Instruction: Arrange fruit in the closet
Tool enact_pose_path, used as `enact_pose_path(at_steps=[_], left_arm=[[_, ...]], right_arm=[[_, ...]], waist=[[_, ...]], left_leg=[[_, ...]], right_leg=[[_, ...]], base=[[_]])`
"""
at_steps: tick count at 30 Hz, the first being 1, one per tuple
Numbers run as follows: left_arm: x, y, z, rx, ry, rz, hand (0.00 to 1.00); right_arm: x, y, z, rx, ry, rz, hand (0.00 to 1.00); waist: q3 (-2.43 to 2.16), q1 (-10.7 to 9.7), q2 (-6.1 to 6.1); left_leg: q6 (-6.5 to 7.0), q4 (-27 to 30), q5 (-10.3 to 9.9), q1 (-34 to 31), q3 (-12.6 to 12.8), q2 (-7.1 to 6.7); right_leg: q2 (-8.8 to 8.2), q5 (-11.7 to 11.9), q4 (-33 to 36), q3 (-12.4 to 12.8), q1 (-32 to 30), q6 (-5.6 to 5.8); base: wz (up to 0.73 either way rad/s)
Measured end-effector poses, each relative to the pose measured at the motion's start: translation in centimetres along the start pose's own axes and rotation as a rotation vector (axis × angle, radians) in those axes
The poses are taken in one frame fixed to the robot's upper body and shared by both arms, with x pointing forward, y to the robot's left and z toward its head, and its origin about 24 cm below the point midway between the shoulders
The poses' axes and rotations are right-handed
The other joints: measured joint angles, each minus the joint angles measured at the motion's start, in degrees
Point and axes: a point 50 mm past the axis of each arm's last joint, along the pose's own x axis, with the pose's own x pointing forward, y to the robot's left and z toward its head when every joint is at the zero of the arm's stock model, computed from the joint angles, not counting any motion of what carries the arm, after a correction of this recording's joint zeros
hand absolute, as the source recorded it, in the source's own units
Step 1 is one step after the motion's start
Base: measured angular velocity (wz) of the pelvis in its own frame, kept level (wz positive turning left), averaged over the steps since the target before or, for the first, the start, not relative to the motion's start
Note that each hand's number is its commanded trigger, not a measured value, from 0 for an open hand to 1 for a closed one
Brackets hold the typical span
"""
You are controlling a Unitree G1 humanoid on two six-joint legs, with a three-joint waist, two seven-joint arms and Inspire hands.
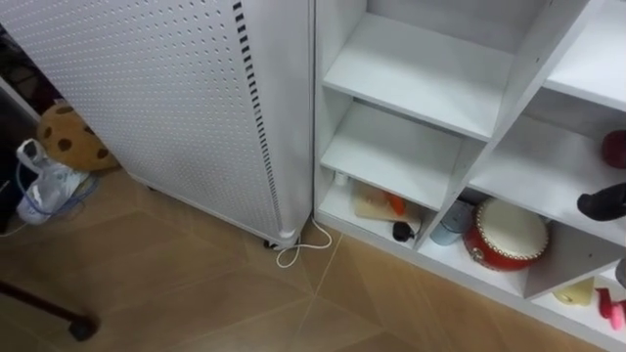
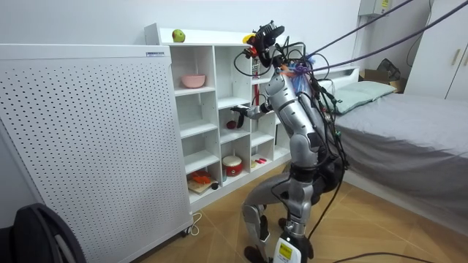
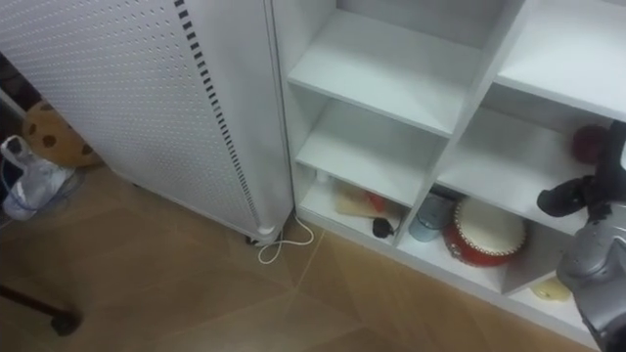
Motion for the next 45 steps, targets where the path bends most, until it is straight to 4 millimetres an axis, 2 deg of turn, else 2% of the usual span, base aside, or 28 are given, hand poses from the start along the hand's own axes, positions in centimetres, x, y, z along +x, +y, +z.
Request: enact_pose_path(at_steps=[16,22,25,27,29,31,33,34,35,36,37,39,40,41,44,45], left_arm=[[0.0,0.6,0.4,0.015,-0.030,0.004,0.00],[-0.2,0.4,0.6,0.017,-0.047,-0.006,0.00],[-0.2,0.4,0.1,0.026,-0.031,-0.023,0.00],[-0.2,0.5,-0.3,0.028,-0.021,-0.029,0.00],[-0.2,0.5,-0.4,0.027,-0.023,-0.031,0.00],[-0.2,0.4,-0.2,0.024,-0.039,-0.038,0.00],[-0.2,0.4,-0.5,0.028,-0.035,-0.042,0.00],[-0.2,0.4,-0.7,0.030,-0.031,-0.045,0.00],[-0.2,0.4,-0.9,0.031,-0.024,-0.048,0.00],[-0.2,0.4,-0.9,0.030,-0.024,-0.047,0.00],[-0.2,0.4,-1.0,0.030,-0.026,-0.046,0.00],[-0.2,0.1,-1.4,0.031,-0.015,-0.053,0.00],[-0.2,0.0,-1.5,0.030,-0.009,-0.056,0.00],[-0.2,-0.2,-1.7,0.028,0.001,-0.060,0.00],[-0.1,-0.5,-1.9,0.023,0.019,-0.063,0.00],[-0.1,-1.0,-1.9,0.019,0.024,-0.071,0.00]], right_arm=[[0.0,-0.1,-1.1,-0.032,0.043,0.001,0.00],[-0.2,0.3,-1.3,-0.035,0.032,0.041,0.00],[-1.3,1.4,-1.7,-0.085,-0.024,0.116,0.00],[-2.1,2.0,-1.7,-0.118,-0.085,0.157,0.00],[-3.6,3.0,-1.5,-0.172,-0.199,0.216,0.00],[-5.0,3.9,-2.2,-0.222,-0.253,0.283,0.00],[-7.8,5.1,-4.5,-0.301,-0.290,0.404,0.00],[-8.5,5.4,-5.2,-0.323,-0.293,0.442,0.00],[-9.8,5.9,-6.8,-0.366,-0.284,0.508,0.00],[-11.2,6.2,-8.5,-0.406,-0.264,0.573,0.00],[-11.9,6.3,-9.3,-0.427,-0.255,0.604,0.00],[-14.8,6.9,-12.0,-0.470,-0.208,0.732,0.00],[-15.6,7.1,-12.5,-0.471,-0.191,0.762,0.00],[-17.4,7.6,-13.8,-0.471,-0.150,0.822,0.00],[-21.8,8.4,-16.1,-0.454,-0.064,0.961,0.00],[-23.5,8.6,-16.7,-0.447,-0.035,1.011,0.00]], waist=[[0.01,0.3,0.46],[-0.09,0.5,1.94],[-0.11,0.5,2.36],[-0.15,0.7,2.94],[-0.28,0.6,3.49],[-0.57,0.6,3.97],[-0.78,1.7,4.52],[-0.80,2.0,4.72],[-0.99,1.9,5.13],[-1.19,1.8,5.36],[-1.26,1.9,5.34],[-1.43,1.9,5.68],[-1.47,1.6,5.75],[-1.54,1.1,5.82],[-1.66,-0.8,6.09],[-1.90,-1.3,6.53]], left_leg=[[0.09,-0.1,-0.1,1.1,0.2,-0.16],[0.16,-0.7,-0.5,3.2,0.2,0.21],[0.08,-2.1,-0.7,6.3,0.7,0.35],[-0.03,-2.6,-1.1,8.0,0.8,1.09],[-0.47,-3.5,-1.5,10.5,0.8,1.30],[-0.57,-4.8,-1.5,12.4,0.9,1.44],[-0.81,-6.6,-1.6,15.6,1.2,2.22],[-0.98,-7.2,-1.6,16.4,1.1,2.29],[-1.15,-8.2,-1.5,17.6,1.0,2.47],[-1.29,-9.2,-1.4,18.7,1.2,2.45],[-1.34,-9.7,-1.4,19.1,1.3,2.49],[-1.60,-12.0,-0.8,21.1,1.3,2.73],[-1.62,-12.8,-0.6,21.8,1.4,2.91],[-1.62,-14.3,-0.2,23.2,1.4,3.14],[-1.95,-17.7,0.6,26.4,1.2,3.20],[-2.00,-19.0,0.9,27.7,1.0,3.32]], right_leg=[[0.14,-0.3,-0.1,0.1,1.1,0.40],[0.98,-0.2,-1.3,0.1,3.3,0.68],[1.56,0.0,-2.7,0.3,5.9,0.89],[2.39,0.1,-3.7,0.4,7.6,0.89],[2.52,0.1,-4.8,0.1,9.8,0.72],[2.66,0.1,-6.1,0.0,11.7,0.79],[4.17,0.6,-8.4,0.0,14.7,0.96],[4.55,0.8,-9.1,0.0,15.5,0.91],[5.24,1.1,-10.4,0.0,16.8,1.19],[5.37,1.2,-11.3,0.0,17.8,1.40],[5.53,1.3,-11.7,0.2,18.1,1.49],[6.20,2.3,-14.3,-0.2,20.1,1.19],[6.36,2.5,-15.2,-0.5,20.8,1.15],[6.56,3.1,-16.9,-1.3,22.3,0.81],[7.56,3.8,-20.3,-1.5,25.8,1.20],[8.18,4.3,-22.1,-1.6,27.3,1.27]], base=[[0.01],[-0.04],[-0.12],[-0.18],[-0.14],[-0.02],[-0.18],[-0.17],[0.00],[0.00],[0.00],[-0.13],[-0.11],[0.00],[0.06],[-0.04]])
